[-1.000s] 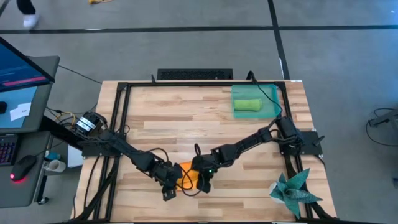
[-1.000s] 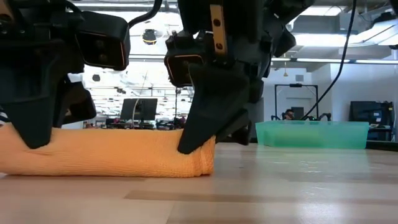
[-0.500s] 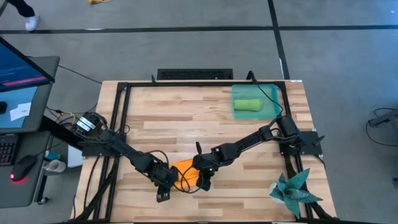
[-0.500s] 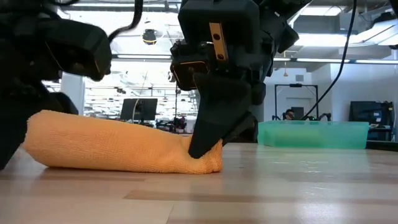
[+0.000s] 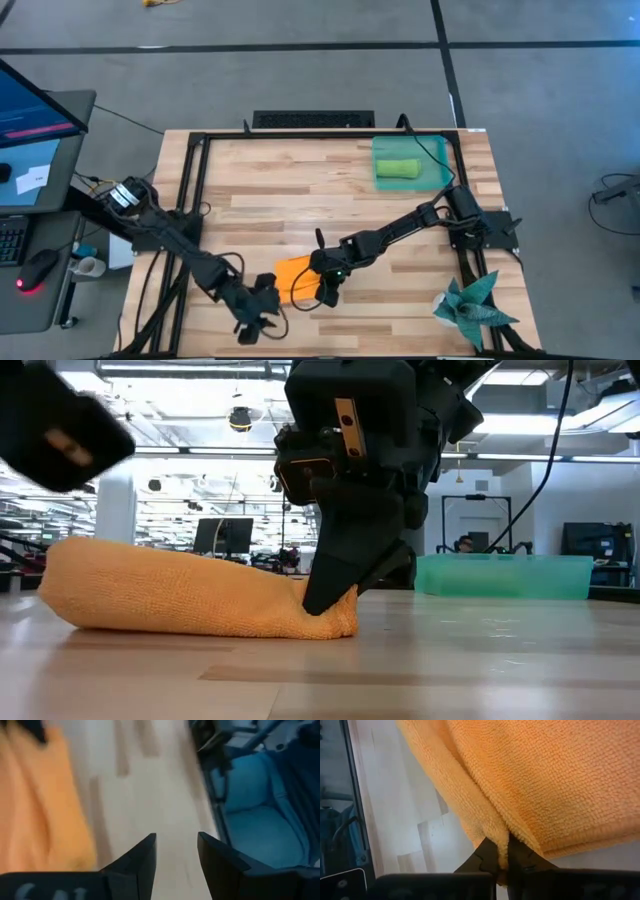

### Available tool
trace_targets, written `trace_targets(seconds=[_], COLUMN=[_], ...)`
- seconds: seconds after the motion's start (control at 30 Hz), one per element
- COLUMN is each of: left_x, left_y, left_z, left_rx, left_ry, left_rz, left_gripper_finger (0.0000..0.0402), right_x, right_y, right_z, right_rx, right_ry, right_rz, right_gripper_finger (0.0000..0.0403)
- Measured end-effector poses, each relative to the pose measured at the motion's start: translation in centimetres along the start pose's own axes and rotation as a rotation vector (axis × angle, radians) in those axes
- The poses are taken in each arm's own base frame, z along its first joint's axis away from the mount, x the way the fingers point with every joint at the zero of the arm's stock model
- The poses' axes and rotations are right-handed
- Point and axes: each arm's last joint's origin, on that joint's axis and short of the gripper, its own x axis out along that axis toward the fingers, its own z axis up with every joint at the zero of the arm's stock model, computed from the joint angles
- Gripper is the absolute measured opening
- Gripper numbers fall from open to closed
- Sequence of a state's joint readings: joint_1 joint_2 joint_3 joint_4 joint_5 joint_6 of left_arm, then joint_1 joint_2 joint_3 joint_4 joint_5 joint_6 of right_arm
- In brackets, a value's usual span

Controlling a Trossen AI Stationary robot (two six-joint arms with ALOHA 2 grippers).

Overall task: Roll microfiber towels into tight, uniform cylinder then place into a basket
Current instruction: Roll the orange microfiber towel

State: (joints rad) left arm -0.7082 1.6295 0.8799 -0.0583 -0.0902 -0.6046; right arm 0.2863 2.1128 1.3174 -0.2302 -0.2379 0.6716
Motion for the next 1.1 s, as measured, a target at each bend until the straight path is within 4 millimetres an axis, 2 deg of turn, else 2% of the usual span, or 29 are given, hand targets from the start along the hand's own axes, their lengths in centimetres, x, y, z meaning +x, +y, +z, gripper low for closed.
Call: trace_targets(seconds=[0.1,0.27,0.37,0.57,0.67,0.8,1.1], left_x=[0.2,0.3,0.5,2.8,3.5,3.3,3.1], left_y=[-0.2,1.7,2.5,2.9,3.2,3.8,4.3], left_z=[0.3,0.9,1.2,0.8,0.4,0.1,-0.6], left_rx=[0.085,0.103,0.072,0.08,0.086,0.073,-0.061], left_ry=[-0.053,-0.075,-0.042,-0.013,-0.006,-0.022,0.013], left_rz=[0.01,0.169,0.144,0.065,0.114,0.264,0.348], left_gripper_finger=[0.0135,0.0135,0.0135,0.0135,0.0135,0.0135,0.0135], right_x=[0.0,0.0,0.0,0.0,0.0,0.0,0.0], right_y=[0.0,0.0,0.0,0.1,0.1,0.1,0.1], right_z=[0.0,0.0,0.0,-0.1,-0.1,-0.2,-0.3], right_rx=[0.002,0.002,0.002,-0.002,-0.002,0.0,0.001], right_ry=[0.0,0.0,0.0,-0.001,0.0,0.007,0.031], right_rz=[0.0,-0.001,-0.001,-0.005,-0.004,-0.007,0.009], right_gripper_finger=[0.0028,0.0019,0.0026,0.0021,0.0019,0.0029,0.0019])
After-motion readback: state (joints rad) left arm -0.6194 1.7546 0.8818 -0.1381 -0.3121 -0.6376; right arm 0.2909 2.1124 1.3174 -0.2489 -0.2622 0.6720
